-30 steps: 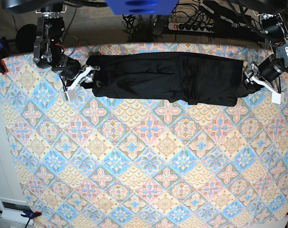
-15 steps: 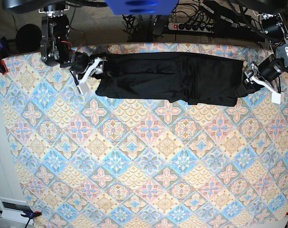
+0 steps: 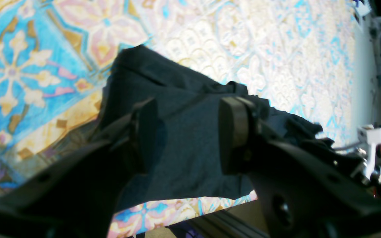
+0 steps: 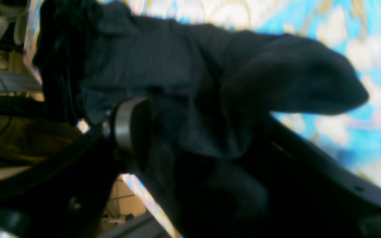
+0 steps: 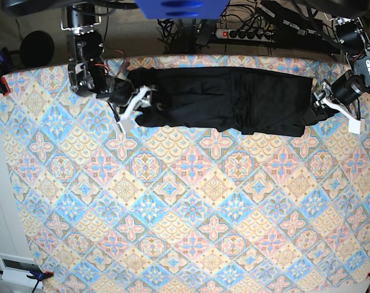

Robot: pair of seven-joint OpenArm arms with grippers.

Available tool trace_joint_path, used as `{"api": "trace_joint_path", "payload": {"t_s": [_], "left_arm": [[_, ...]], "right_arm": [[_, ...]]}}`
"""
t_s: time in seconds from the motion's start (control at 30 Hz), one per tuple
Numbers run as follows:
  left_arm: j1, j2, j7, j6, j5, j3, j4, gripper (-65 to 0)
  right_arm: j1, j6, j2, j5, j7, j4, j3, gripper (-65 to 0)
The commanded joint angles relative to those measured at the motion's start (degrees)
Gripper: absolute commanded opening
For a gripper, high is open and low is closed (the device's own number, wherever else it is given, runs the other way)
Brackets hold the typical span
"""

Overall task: Layout the t-shirt on the table in an organized manner, then fold the t-shirt properly
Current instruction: 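Grasp the folded strip ends with both grippers and straighten the bundle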

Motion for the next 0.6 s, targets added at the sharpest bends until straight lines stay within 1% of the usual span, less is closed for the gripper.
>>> {"api": "trace_joint_path", "payload": {"t_s": [0.0, 0.07, 0.13, 0.2, 0.23, 0.33, 0.4, 0.57], "left_arm": [[-0.2, -1.1, -0.8, -0.3, -1.0, -0.5, 0.9, -36.1], [-0.2, -1.1, -0.8, -0.3, -1.0, -0.5, 0.9, -36.1], [-0.3, -1.2, -0.8, -0.3, -1.0, -0.6, 0.9, -36.1], [-0.7, -1.3, -0.8, -0.3, -1.1, -0.7, 0.9, -36.1], [-1.4, -1.3, -0.8, -0.3, -1.1, -0.7, 0.9, -36.1], [-1.6, -1.3, -0.8, -0.3, -1.1, -1.3, 0.9, -36.8], [-1.8, -1.1, -0.8, -0.3, -1.1, -2.5, 0.9, -38.1], [-1.8, -1.1, -0.8, -0.3, -1.0, -2.7, 0.9, -44.1]], "right_arm": [[0.4, 0.5, 0.2, 0.7, 0.1, 0.4, 0.0, -30.6], [0.4, 0.5, 0.2, 0.7, 0.1, 0.5, 0.2, -39.1], [0.4, 0.5, 0.2, 0.7, 0.1, 1.0, 0.7, -50.2], [0.3, 0.2, 0.1, 0.7, 0.1, 1.0, 3.7, -61.4], [0.3, 0.2, 0.1, 0.7, -0.2, 1.0, 5.6, -65.0], [0.3, 0.2, 0.1, 0.7, -0.5, 1.4, 8.9, -63.9], [0.4, 0.2, 0.1, 0.7, -0.5, 1.5, 10.1, -64.4], [1.0, 0.2, 0.7, 0.4, -0.4, 0.7, 14.4, -64.8]]}}
